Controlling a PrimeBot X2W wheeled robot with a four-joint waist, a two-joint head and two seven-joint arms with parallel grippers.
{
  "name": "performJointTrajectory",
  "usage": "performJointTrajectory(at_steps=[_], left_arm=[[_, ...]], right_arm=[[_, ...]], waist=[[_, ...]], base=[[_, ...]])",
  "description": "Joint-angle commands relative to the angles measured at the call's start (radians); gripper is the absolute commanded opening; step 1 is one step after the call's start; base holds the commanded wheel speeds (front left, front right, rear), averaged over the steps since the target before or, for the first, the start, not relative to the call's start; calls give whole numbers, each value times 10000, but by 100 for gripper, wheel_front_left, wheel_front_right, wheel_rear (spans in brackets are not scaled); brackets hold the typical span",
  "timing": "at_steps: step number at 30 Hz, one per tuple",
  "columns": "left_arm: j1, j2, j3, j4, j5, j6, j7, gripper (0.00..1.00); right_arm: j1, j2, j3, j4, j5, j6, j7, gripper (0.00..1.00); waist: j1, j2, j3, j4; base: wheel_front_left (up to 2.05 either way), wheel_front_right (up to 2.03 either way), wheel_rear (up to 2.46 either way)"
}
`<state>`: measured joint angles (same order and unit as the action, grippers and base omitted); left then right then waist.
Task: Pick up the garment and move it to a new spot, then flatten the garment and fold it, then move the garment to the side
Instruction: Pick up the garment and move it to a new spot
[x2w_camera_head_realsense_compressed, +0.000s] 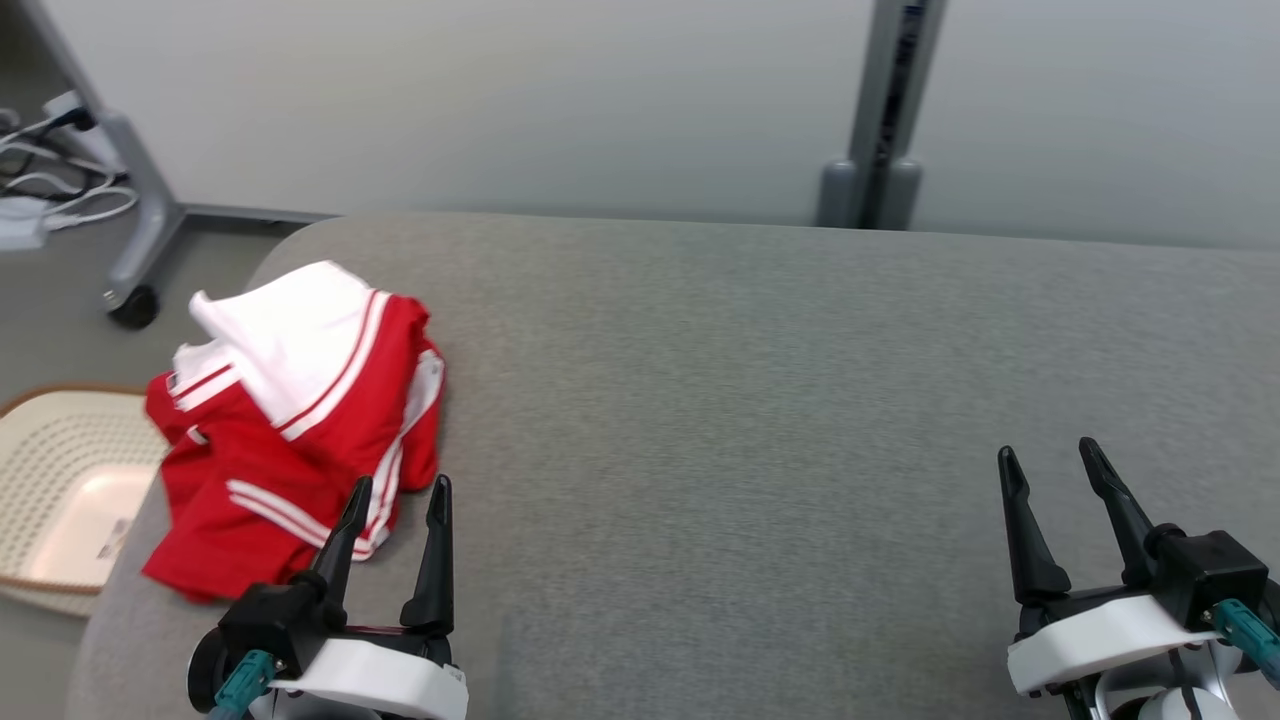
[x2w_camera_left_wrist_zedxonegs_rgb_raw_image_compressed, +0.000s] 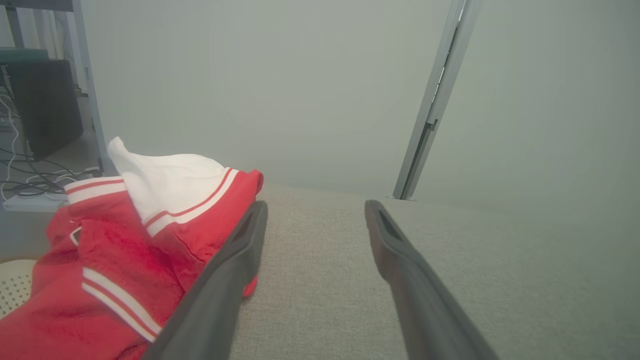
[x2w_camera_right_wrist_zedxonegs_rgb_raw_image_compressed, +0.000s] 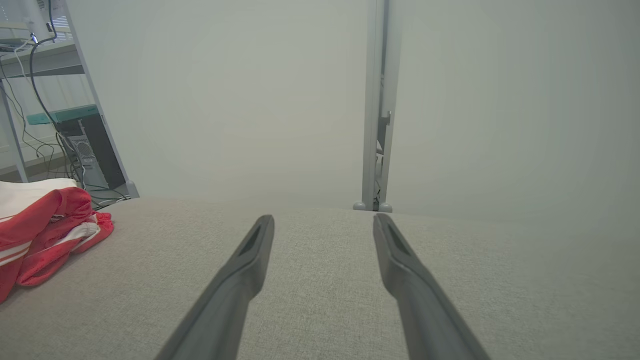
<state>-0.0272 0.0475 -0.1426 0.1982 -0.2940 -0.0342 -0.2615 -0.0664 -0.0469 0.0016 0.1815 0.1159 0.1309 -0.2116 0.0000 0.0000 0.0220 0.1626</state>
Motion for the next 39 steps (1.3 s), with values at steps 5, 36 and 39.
performJointTrajectory(at_steps=[5, 36, 39], left_arm=[[18, 50, 177, -44, 218, -69, -25, 100], [1145, 44, 1891, -1380, 301, 309, -25, 100], [1117, 44, 1889, -1309, 365, 256, -25, 100]], right_arm=[[26, -58, 86, -3, 46, -3, -145, 100], [-971, -69, 2173, 1089, 493, -3, -564, 100], [-861, -69, 2157, 1096, 510, -3, -568, 100]], waist=[[0, 0, -7, 1480], [0, 0, -482, 3467], [0, 0, -562, 3409]], base=[[0, 0, 0], [0, 0, 0], [0, 0, 0]])
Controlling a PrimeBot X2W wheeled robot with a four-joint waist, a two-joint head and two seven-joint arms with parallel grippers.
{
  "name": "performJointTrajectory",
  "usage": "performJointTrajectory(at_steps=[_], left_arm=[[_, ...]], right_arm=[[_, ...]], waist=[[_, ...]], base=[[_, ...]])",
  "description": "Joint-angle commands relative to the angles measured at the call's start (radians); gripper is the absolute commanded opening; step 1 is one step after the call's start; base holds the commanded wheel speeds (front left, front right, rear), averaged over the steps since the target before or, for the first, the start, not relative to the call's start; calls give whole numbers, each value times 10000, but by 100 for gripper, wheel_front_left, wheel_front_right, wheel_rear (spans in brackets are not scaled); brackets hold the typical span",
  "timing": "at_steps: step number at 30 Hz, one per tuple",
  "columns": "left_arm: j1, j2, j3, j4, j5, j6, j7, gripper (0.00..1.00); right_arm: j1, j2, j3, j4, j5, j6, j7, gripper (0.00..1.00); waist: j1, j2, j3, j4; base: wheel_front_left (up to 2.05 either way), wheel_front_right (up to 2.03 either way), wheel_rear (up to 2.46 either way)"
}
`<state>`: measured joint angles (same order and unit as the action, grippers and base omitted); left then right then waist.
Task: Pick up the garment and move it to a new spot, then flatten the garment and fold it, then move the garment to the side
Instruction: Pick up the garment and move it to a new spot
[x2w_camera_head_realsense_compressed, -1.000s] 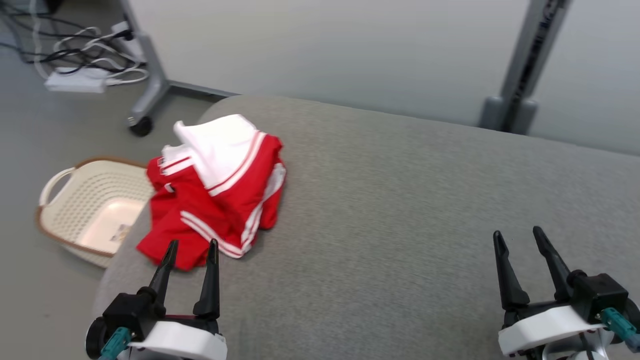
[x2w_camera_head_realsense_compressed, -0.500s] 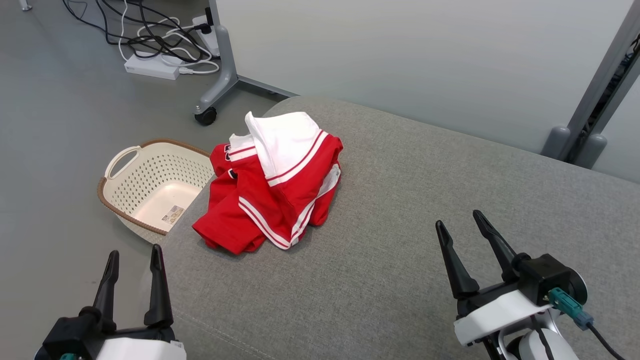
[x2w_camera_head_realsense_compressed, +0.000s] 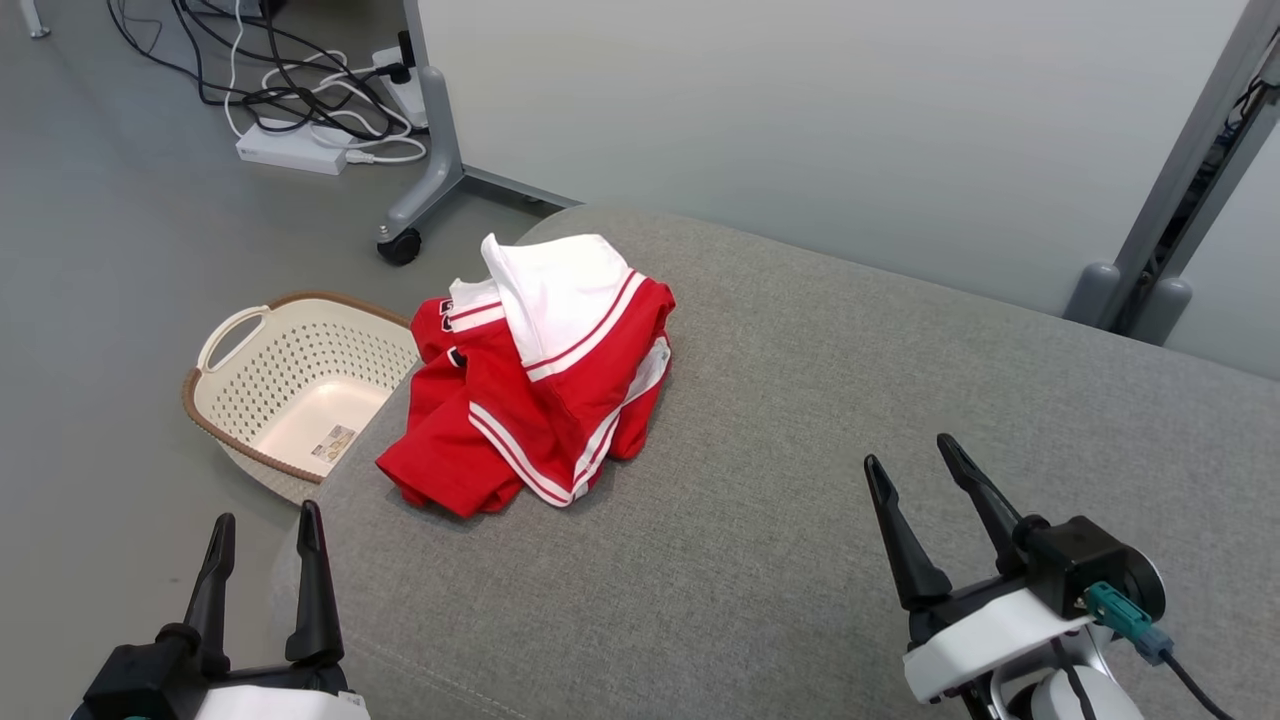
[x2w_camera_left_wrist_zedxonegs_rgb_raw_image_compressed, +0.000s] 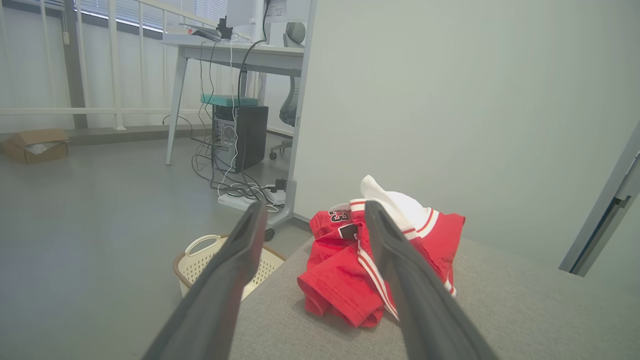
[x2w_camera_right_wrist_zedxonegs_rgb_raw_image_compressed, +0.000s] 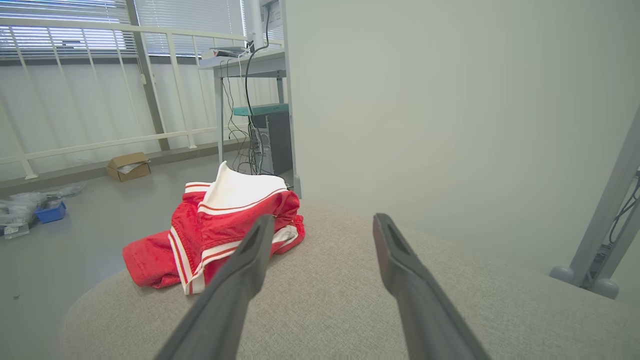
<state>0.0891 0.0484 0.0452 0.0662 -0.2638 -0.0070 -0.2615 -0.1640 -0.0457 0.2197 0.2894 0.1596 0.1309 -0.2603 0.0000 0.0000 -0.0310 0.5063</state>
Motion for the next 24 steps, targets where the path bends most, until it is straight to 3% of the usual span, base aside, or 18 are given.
performJointTrajectory(at_steps=[1, 7, 15, 20, 24], left_arm=[[-98, 35, 17, 57, 90, -66, -25, 100], [-172, 36, 220, 388, -204, 106, -25, 100], [-1151, 381, 360, 1373, -476, -534, 38, 100], [-2533, 960, 582, 1624, -950, -740, 870, 100], [-3769, 1517, 566, 1801, -1588, -957, 2226, 100]], right_arm=[[153, -82, -68, -5, 82, -3, -86, 100], [413, -81, -145, -153, 3, -3, -81, 100], [1005, -73, -296, -879, -365, -1, 64, 100], [770, -90, -235, -1724, -883, -3, 535, 100], [531, -85, -228, -2399, -1247, -3, 901, 100]], waist=[[0, 0, -83, -65], [0, 0, -166, -126], [0, 0, 154, -385], [0, 0, 1149, -1048], [0, 0, 1913, -1495]], base=[[0, 0, 0], [0, 0, 0], [0, 0, 0], [0, 0, 0], [0, 0, 0]])
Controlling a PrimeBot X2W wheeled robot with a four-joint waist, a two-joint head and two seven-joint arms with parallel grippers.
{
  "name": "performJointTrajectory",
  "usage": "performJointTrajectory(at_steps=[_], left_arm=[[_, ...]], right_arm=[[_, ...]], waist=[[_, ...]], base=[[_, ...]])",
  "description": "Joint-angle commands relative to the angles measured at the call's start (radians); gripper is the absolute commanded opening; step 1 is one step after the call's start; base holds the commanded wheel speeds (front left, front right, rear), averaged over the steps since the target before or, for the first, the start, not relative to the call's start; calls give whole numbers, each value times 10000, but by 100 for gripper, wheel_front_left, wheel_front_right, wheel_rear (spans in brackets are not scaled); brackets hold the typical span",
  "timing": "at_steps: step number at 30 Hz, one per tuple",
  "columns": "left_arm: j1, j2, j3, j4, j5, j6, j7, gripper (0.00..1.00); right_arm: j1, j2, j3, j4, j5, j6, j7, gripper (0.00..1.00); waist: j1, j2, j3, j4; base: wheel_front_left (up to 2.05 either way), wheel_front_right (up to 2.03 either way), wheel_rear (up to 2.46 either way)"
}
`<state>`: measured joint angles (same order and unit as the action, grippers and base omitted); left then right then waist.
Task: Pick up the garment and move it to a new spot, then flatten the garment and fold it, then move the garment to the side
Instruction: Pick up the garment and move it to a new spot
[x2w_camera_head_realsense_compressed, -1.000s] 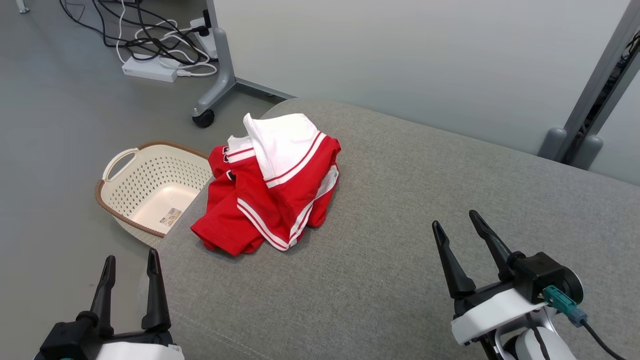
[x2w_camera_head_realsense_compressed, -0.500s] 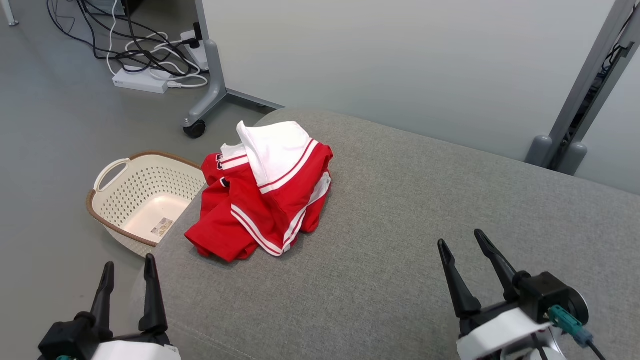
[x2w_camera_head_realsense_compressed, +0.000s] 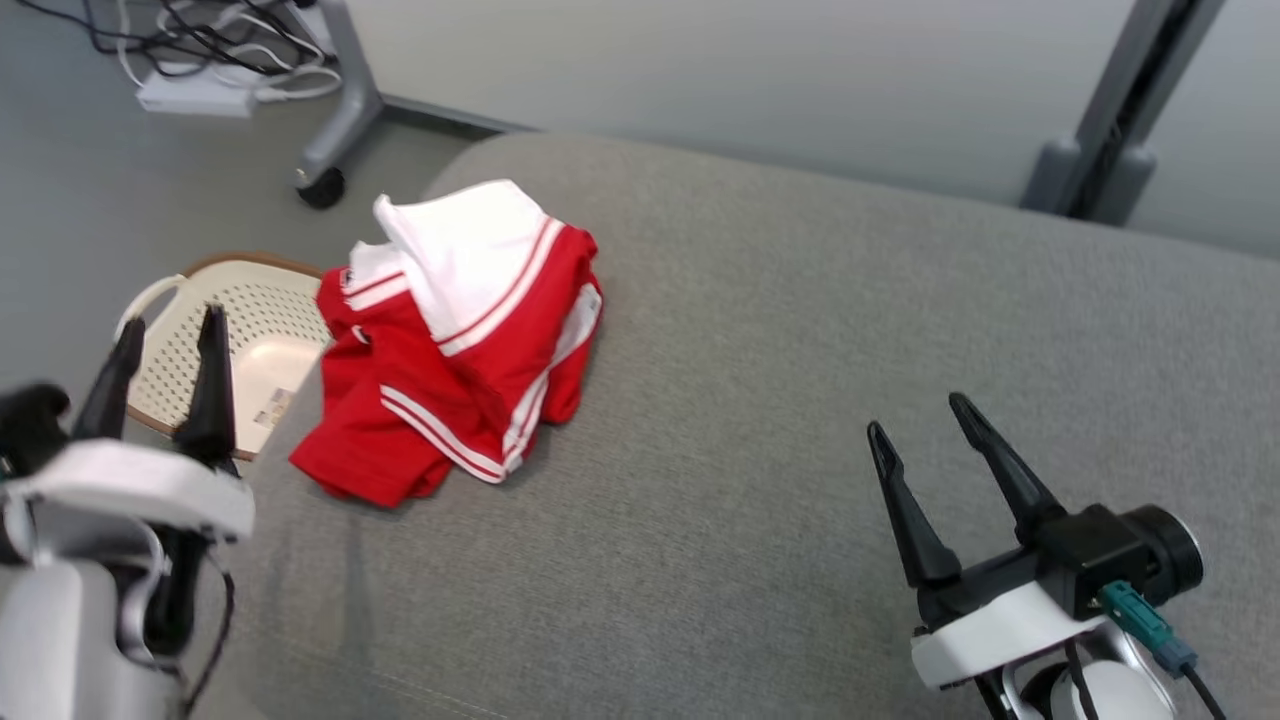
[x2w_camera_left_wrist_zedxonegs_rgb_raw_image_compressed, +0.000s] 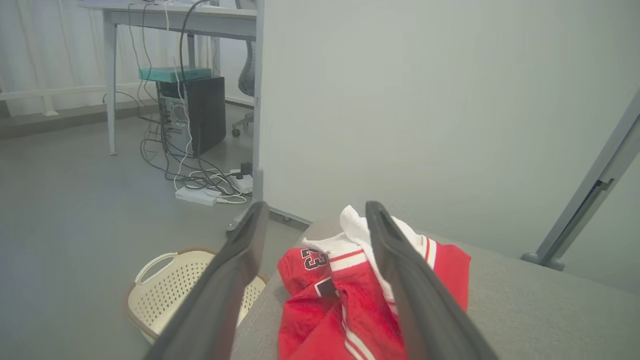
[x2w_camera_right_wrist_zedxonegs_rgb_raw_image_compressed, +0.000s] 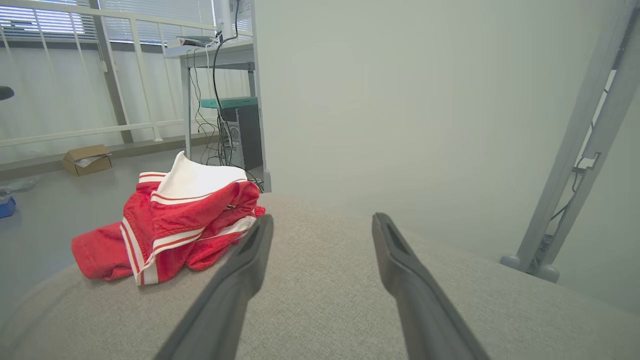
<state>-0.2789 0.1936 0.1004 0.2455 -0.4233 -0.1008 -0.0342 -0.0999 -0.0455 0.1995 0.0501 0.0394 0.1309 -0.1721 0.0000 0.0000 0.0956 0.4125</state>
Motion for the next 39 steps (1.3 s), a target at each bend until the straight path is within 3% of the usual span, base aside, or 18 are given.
performJointTrajectory(at_steps=[1, 8, 15, 37, 38, 39], left_arm=[[-388, 170, -79, 57, -135, -61, 303, 100], [-2486, 1191, -542, 1171, -717, -231, 2479, 100], [-4020, 1779, -1007, 2851, -1098, -287, 4268, 100], [-5853, 2297, -2209, 5523, -898, -169, 6083, 100], [-5882, 2318, -2269, 5588, -890, -182, 6191, 75], [-5912, 2339, -2303, 5634, -912, -190, 6264, 42]], right_arm=[[-184, -84, -45, -138, -133, -3, 86, 100], [-671, -86, 117, -821, -405, -3, 373, 100], [-942, -80, 188, -884, -555, -3, 414, 100], [-1397, -78, 402, -620, -521, -3, 265, 100], [-1398, -78, 412, -604, -517, -3, 268, 100], [-1400, -78, 415, -589, -512, -3, 257, 100]], waist=[[0, 0, 809, -637], [0, 0, 1859, -1297], [0, 0, 2482, -1790], [0, 0, 3162, -2393], [0, 0, 3170, -2402], [0, 0, 3175, -2409]], base=[[0, 0, 0], [0, 0, 0], [0, 0, 0], [0, 0, 0], [0, 0, 0], [0, 0, 0]])
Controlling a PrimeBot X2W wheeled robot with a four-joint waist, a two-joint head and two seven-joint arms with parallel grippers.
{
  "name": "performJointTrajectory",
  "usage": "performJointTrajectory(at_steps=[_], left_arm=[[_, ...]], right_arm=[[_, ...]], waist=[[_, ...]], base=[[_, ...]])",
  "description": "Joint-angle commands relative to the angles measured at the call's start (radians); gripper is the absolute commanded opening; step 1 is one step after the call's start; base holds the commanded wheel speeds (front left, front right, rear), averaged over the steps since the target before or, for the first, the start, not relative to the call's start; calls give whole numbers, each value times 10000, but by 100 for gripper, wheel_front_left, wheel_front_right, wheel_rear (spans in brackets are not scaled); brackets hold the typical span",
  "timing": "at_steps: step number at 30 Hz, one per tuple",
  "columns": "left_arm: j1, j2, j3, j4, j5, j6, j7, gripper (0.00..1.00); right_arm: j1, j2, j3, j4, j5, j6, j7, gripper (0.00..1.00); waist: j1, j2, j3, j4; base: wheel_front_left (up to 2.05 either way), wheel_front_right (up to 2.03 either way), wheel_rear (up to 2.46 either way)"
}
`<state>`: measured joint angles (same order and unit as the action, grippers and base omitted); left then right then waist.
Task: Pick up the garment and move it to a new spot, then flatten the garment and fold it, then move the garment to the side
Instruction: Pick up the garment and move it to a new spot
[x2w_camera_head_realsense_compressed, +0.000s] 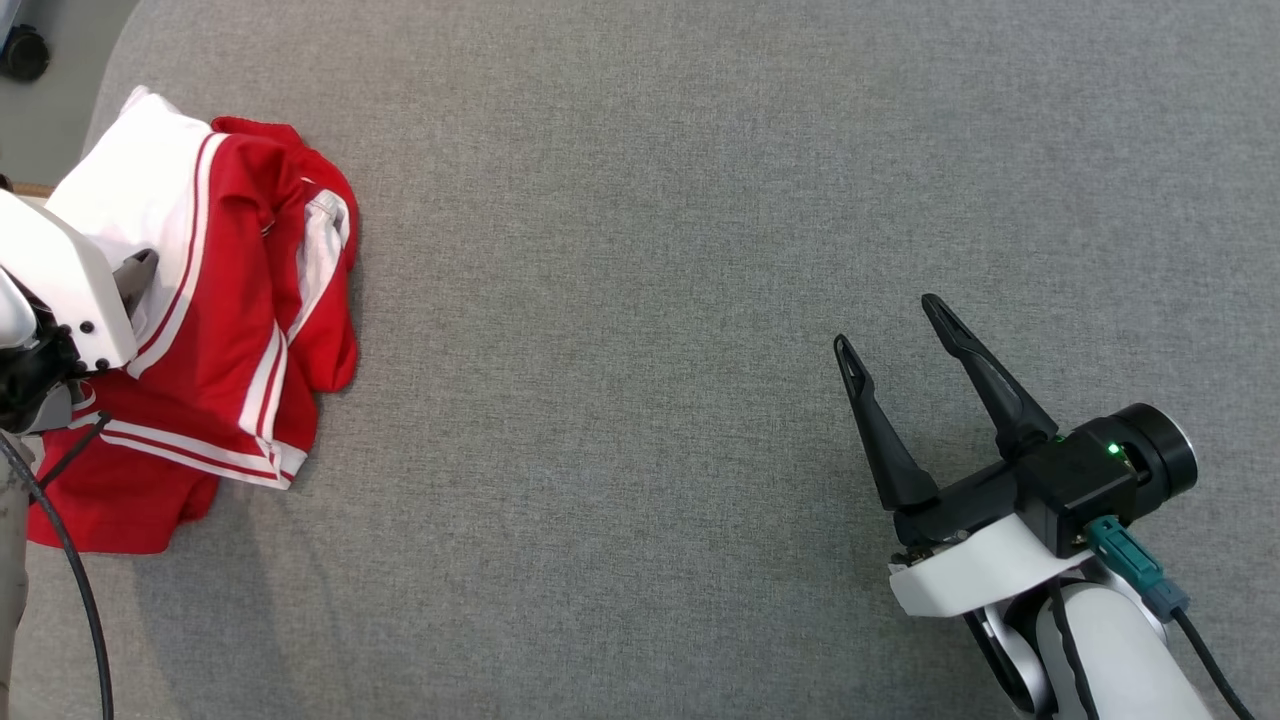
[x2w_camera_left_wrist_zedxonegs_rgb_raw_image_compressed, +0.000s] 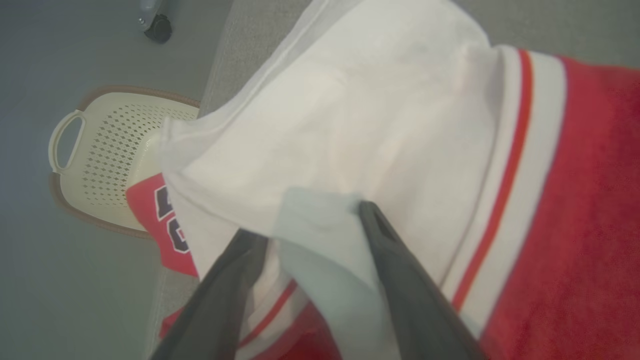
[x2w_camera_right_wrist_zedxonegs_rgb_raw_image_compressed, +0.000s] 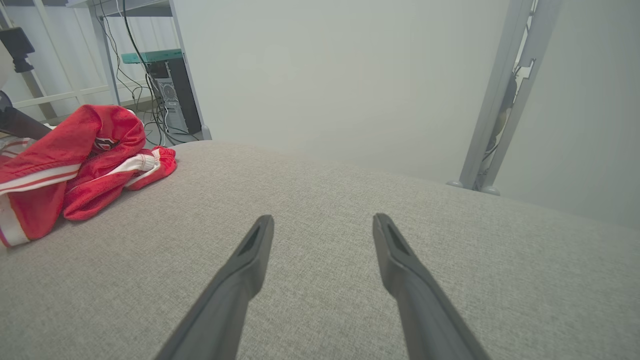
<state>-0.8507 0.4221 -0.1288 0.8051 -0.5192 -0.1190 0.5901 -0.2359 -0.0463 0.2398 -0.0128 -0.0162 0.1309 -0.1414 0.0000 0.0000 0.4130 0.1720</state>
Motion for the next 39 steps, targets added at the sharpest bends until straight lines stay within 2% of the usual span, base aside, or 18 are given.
performJointTrajectory(at_steps=[1, 2, 8, 12, 18, 19, 26, 32, 39], left_arm=[[-213, 73, -49, 82, 30, -17, 89, 17], [-218, 90, -92, 117, 22, -28, 161, 0], [-298, 125, -105, 48, -78, -15, -77, 0], [-384, 106, -9, -134, -69, 81, -728, 0], [-144, -66, 202, -728, -19, 91, -2645, 0], [-14, -189, 303, -951, -149, 57, -3246, 0], [258, -553, 347, -2169, -561, -75, -4867, 0], [330, -822, 288, -3327, -830, -115, -5488, 0], [477, -1314, 181, -4906, -985, 56, -5827, 0]], right_arm=[[-51, -71, 12, 50, 45, -3, -60, 100], [-61, -71, 5, 59, 41, -3, -64, 100], [-77, -71, -20, 129, 45, -3, -123, 100], [-31, -71, 16, 236, 86, -3, -171, 100], [139, -71, -41, 408, 304, -3, -338, 100], [191, -71, -42, 440, 432, -3, -397, 100], [503, -73, 7, 652, 685, -3, -521, 100], [724, -71, -157, 726, 803, -3, -619, 100], [915, -70, -539, 720, 849, -3, -679, 100]], waist=[[0, 0, 6, -10], [0, 0, 9, -14], [0, 0, -67, 0], [0, 0, -282, 16], [0, 0, -810, 22], [0, 0, -1069, 3], [0, 0, -2039, -111], [0, 0, -2610, -368], [0, 0, -3096, -1112]], base=[[0, 0, 0], [0, 0, 0], [0, 0, 0], [0, 0, 0], [0, 0, 0], [0, 0, 0], [0, 0, 0], [0, 0, 0], [0, 0, 0]])
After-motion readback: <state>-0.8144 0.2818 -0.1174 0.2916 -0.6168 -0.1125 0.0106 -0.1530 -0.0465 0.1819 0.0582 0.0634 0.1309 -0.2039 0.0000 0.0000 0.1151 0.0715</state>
